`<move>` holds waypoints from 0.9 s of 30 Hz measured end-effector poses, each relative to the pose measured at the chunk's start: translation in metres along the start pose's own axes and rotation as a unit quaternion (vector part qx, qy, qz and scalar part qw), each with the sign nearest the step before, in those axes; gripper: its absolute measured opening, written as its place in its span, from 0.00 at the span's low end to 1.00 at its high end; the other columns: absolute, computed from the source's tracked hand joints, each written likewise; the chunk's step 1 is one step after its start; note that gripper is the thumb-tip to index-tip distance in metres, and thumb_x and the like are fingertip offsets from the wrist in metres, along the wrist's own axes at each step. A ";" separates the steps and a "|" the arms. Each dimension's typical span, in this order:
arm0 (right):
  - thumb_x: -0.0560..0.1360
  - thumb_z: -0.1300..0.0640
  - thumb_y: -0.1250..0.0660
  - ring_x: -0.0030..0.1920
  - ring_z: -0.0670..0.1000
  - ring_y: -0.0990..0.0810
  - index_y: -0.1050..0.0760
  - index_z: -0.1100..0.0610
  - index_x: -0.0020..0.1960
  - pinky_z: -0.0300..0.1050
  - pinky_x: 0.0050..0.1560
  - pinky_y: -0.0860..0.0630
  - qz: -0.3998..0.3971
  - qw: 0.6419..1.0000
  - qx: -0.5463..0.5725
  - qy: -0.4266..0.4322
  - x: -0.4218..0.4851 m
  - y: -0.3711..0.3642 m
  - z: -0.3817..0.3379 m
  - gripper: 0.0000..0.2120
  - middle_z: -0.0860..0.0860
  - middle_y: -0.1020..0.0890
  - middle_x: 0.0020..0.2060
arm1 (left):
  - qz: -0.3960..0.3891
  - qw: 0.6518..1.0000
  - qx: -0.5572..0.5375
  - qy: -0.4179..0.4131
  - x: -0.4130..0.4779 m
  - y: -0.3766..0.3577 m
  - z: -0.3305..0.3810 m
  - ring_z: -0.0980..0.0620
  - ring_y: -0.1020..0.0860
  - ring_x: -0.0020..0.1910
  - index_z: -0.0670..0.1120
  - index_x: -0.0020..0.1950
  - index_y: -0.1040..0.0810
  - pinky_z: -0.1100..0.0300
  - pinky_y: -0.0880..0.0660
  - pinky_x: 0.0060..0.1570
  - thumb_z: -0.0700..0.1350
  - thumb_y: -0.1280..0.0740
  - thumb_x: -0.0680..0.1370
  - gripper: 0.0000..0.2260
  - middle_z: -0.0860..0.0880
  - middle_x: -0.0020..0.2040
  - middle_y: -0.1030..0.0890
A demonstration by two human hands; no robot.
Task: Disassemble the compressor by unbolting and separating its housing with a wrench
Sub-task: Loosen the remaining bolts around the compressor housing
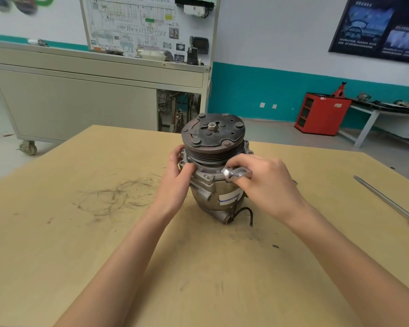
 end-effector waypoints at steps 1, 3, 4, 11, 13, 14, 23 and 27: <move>0.75 0.60 0.32 0.44 0.52 0.19 0.19 0.58 0.52 0.48 0.44 0.23 -0.014 1.000 -0.002 -0.005 0.001 0.000 0.002 0.07 0.51 0.16 0.44 | 0.001 1.000 0.001 0.000 0.000 0.000 0.000 0.56 0.27 0.61 0.53 0.75 0.39 0.55 0.30 0.63 0.44 0.43 0.82 0.21 0.54 0.67 0.29; 0.77 0.58 0.33 0.40 0.46 0.20 0.19 0.58 0.54 0.42 0.42 0.24 -0.014 1.000 0.025 -0.003 0.000 0.008 0.001 0.08 0.49 0.16 0.41 | 0.004 1.000 0.006 0.004 0.001 0.000 -0.001 0.57 0.26 0.59 0.53 0.75 0.40 0.54 0.30 0.63 0.45 0.43 0.82 0.21 0.53 0.67 0.29; 0.77 0.60 0.34 0.35 0.41 0.22 0.19 0.59 0.54 0.35 0.36 0.27 0.014 0.998 0.066 0.009 -0.002 0.018 -0.003 0.08 0.46 0.18 0.36 | 0.004 1.000 0.007 0.007 0.001 0.000 -0.001 0.56 0.27 0.60 0.53 0.75 0.40 0.54 0.30 0.63 0.45 0.44 0.82 0.21 0.53 0.67 0.29; 0.80 0.49 0.53 0.30 0.44 0.27 0.21 0.65 0.39 0.37 0.33 0.33 0.223 0.960 0.164 0.033 -0.016 0.102 -0.007 0.28 0.55 0.23 0.30 | -0.001 1.000 -0.001 0.010 0.000 -0.001 -0.001 0.57 0.28 0.60 0.54 0.75 0.41 0.57 0.32 0.61 0.44 0.44 0.82 0.21 0.56 0.66 0.30; 0.80 0.42 0.55 0.24 0.47 0.27 0.20 0.61 0.37 0.36 0.26 0.35 0.208 0.926 0.310 -0.060 -0.022 0.097 0.008 0.33 0.55 0.19 0.30 | -0.001 1.000 -0.001 0.011 0.000 -0.001 -0.001 0.59 0.28 0.59 0.54 0.75 0.41 0.59 0.33 0.59 0.44 0.44 0.82 0.22 0.57 0.65 0.31; 0.81 0.41 0.55 0.22 0.50 0.27 0.19 0.59 0.36 0.37 0.24 0.35 0.202 0.897 0.380 -0.102 -0.026 0.089 0.014 0.34 0.56 0.18 0.31 | -0.001 1.000 -0.003 0.012 0.001 -0.001 -0.002 0.60 0.28 0.58 0.54 0.76 0.42 0.61 0.33 0.58 0.45 0.44 0.82 0.22 0.57 0.65 0.31; 0.72 0.66 0.41 0.49 0.52 0.16 0.21 0.58 0.50 0.39 0.50 0.22 0.151 0.837 0.514 -0.116 -0.054 0.037 0.007 0.12 0.51 0.16 0.45 | -0.003 1.000 -0.009 0.010 0.002 -0.001 -0.004 0.63 0.27 0.55 0.56 0.75 0.42 0.67 0.31 0.50 0.45 0.44 0.82 0.21 0.55 0.66 0.29; 0.75 0.67 0.36 0.54 0.52 0.19 0.22 0.64 0.55 0.44 0.57 0.23 0.212 0.943 0.247 0.061 -0.065 0.037 -0.032 0.10 0.55 0.17 0.51 | -0.002 1.000 -0.013 0.005 0.003 -0.001 -0.006 0.64 0.26 0.56 0.54 0.74 0.40 0.68 0.28 0.50 0.44 0.43 0.82 0.21 0.52 0.67 0.28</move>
Point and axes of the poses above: each hand's wrist, its own x-axis towards the middle knuckle, its own y-axis out of the back of the hand, z = x × y, the point moved 8 cm from there along x, towards the middle knuckle
